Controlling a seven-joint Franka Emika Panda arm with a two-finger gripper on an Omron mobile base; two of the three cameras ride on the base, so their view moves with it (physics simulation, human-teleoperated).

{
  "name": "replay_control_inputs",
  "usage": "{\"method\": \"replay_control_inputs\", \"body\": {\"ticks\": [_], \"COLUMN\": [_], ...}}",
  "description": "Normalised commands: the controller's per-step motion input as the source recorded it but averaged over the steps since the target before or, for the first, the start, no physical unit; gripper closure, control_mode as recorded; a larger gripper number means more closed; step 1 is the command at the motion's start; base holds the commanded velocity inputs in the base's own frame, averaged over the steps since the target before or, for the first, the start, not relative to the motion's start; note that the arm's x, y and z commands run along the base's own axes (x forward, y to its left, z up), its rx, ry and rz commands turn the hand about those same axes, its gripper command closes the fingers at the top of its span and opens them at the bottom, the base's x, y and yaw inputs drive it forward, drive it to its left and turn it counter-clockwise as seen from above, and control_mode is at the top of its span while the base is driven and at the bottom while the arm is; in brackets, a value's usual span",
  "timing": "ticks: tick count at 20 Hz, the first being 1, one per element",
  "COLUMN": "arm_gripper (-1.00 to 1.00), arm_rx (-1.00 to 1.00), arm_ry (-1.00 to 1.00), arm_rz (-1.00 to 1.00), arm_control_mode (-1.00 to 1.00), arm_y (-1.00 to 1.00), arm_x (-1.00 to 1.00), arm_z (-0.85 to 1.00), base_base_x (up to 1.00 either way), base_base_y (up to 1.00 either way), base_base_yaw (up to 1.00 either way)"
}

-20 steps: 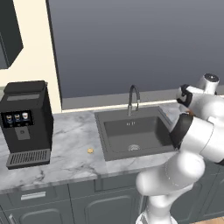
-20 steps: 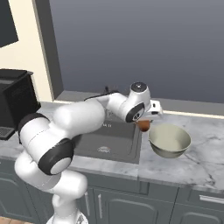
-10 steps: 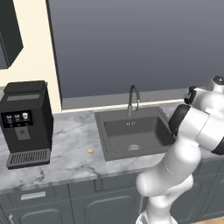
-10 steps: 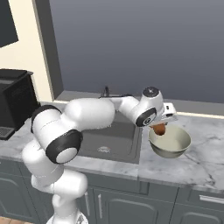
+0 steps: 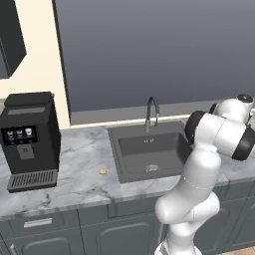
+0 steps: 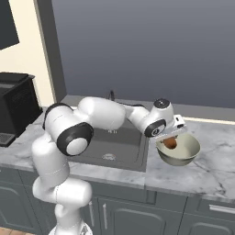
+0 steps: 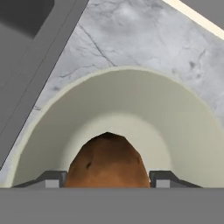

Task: Pick the potato from the sink and place it in the bowl. Then pick the bowl and place it in the microwave. Then close the microwave door and press the start button.

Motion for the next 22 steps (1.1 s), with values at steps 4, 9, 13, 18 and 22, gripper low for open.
{"method": "replay_control_inputs", "body": {"ticks": [4, 9, 13, 18, 22], "arm_gripper": [-1.0, -1.0, -1.0, -1.0, -1.0], "arm_rx": [-0.04, 0.0, 0.0, 0.0, 0.0], "arm_ry": [0.02, 0.0, 0.0, 0.0, 0.09], "arm_rz": [0.06, 0.03, 0.0, 0.0, 0.0], "arm_control_mode": [-1.0, -1.0, -1.0, -1.0, -1.0], "arm_y": [0.0, -0.01, 0.0, 0.25, 0.74], "arm_x": [0.0, 0.01, 0.0, 0.0, -0.18], "arm_z": [-0.27, -0.03, 0.31, 0.41, 0.1], "base_base_x": [0.0, 0.0, 0.0, 0.0, 0.0], "base_base_y": [0.0, 0.0, 0.0, 0.0, 0.0], "base_base_yaw": [0.0, 0.0, 0.0, 0.0, 0.0]}}
